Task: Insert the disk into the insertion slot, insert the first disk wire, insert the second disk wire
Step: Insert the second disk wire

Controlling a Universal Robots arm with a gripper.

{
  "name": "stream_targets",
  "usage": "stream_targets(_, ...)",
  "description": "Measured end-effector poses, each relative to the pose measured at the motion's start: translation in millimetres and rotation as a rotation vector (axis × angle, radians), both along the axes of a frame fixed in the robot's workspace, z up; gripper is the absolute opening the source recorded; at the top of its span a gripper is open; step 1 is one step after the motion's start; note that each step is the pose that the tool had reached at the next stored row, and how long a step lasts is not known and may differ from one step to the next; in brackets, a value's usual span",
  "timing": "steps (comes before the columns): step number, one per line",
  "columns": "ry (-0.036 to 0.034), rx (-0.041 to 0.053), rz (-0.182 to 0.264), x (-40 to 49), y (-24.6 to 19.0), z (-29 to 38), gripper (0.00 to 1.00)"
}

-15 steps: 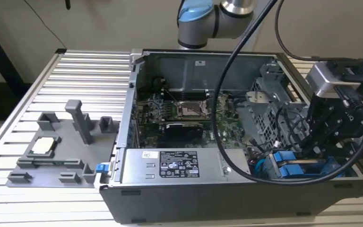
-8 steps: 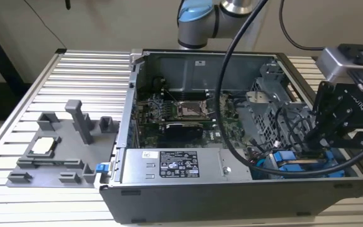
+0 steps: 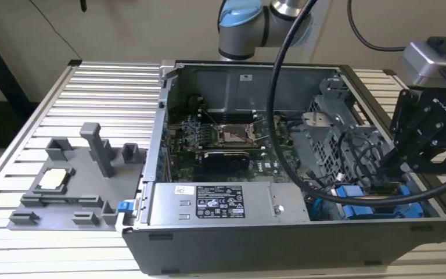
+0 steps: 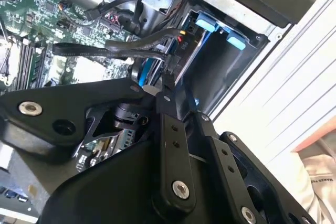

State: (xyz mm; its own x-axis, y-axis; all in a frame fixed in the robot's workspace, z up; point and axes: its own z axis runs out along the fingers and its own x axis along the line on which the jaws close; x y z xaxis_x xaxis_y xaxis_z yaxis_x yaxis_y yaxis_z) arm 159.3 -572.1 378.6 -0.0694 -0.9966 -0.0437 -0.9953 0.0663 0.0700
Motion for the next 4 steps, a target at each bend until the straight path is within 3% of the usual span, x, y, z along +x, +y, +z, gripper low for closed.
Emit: stream_targets(4,0.0,-0.0003,0.0,0.0,0.0,0.4,0.24)
